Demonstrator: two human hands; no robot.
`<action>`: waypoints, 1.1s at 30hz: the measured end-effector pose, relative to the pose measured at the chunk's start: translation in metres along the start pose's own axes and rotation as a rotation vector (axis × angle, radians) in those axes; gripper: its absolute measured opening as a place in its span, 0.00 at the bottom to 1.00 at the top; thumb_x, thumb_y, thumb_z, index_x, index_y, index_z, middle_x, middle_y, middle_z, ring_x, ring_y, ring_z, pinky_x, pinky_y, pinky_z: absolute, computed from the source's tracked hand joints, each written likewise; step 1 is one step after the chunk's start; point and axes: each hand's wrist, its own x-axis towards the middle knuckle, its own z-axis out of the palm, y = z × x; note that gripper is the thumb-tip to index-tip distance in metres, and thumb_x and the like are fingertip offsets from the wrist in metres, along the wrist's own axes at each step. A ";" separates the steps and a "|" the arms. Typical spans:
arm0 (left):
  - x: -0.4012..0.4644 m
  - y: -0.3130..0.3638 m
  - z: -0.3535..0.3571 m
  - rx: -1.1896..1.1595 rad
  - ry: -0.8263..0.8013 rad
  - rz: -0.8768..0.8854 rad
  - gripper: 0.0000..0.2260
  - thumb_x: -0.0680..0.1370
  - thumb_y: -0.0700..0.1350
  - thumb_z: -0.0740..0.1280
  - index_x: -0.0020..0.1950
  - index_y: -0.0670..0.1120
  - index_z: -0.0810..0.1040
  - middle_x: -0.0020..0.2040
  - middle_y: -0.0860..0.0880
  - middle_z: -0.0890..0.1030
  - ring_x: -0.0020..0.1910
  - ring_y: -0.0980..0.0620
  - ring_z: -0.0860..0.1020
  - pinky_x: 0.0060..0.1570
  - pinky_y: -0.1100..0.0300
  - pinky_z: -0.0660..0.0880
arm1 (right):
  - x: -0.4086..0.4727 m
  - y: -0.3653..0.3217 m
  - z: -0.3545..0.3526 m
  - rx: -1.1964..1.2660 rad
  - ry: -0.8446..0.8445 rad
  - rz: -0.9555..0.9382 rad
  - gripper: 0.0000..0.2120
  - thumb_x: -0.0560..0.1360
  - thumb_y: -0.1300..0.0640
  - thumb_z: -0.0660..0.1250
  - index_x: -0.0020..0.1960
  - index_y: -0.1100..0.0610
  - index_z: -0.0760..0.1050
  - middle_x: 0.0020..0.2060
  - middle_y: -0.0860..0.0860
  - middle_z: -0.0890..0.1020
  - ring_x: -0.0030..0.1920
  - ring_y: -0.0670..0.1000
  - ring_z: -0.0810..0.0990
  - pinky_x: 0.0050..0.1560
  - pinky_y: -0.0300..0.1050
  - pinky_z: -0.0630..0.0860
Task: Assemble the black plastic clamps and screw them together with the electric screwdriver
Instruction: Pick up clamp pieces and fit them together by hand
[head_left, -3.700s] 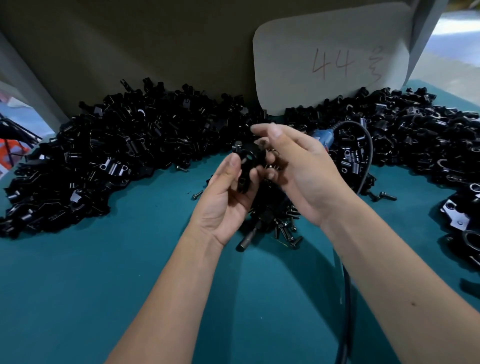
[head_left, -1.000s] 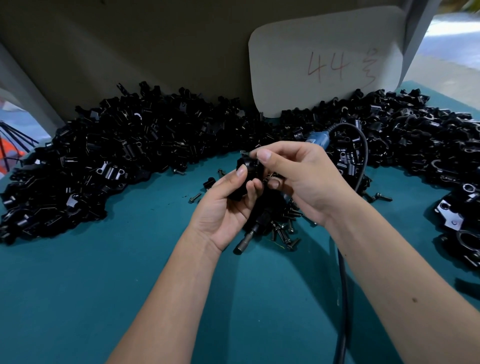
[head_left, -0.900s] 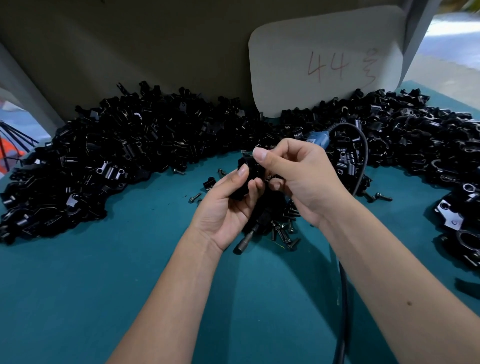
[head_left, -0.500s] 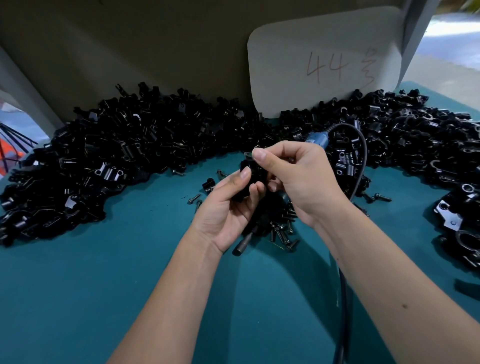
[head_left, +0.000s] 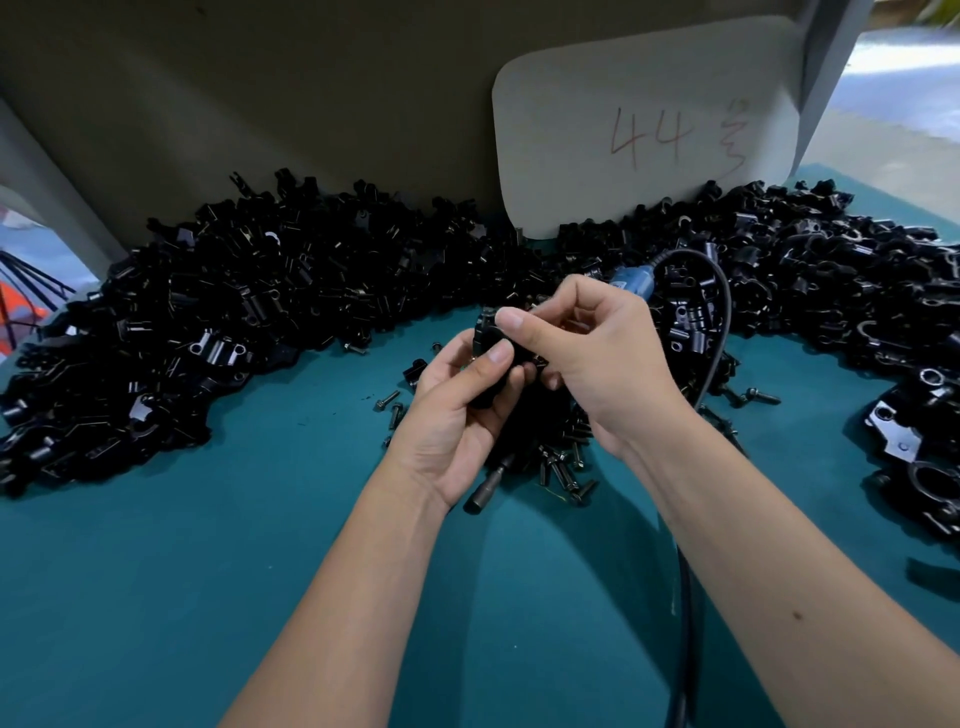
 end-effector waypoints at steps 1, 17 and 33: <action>0.000 -0.001 0.000 0.008 -0.002 -0.001 0.15 0.72 0.39 0.76 0.58 0.41 0.81 0.48 0.46 0.84 0.44 0.55 0.83 0.45 0.67 0.80 | 0.001 0.001 -0.001 -0.009 0.020 0.000 0.15 0.71 0.56 0.82 0.35 0.54 0.76 0.31 0.53 0.77 0.31 0.49 0.74 0.28 0.40 0.71; 0.002 0.003 0.000 -0.068 0.003 -0.006 0.04 0.74 0.37 0.74 0.46 0.44 0.88 0.47 0.45 0.86 0.42 0.55 0.84 0.43 0.68 0.80 | -0.002 -0.002 0.004 0.040 -0.032 0.009 0.02 0.80 0.58 0.73 0.49 0.55 0.85 0.38 0.50 0.81 0.33 0.45 0.79 0.33 0.39 0.75; 0.001 0.000 0.003 -0.073 0.057 -0.017 0.14 0.71 0.36 0.75 0.54 0.43 0.77 0.45 0.44 0.85 0.41 0.52 0.83 0.41 0.67 0.81 | 0.002 -0.004 -0.003 0.053 -0.024 -0.012 0.06 0.79 0.57 0.75 0.43 0.56 0.84 0.31 0.46 0.80 0.32 0.44 0.77 0.32 0.39 0.76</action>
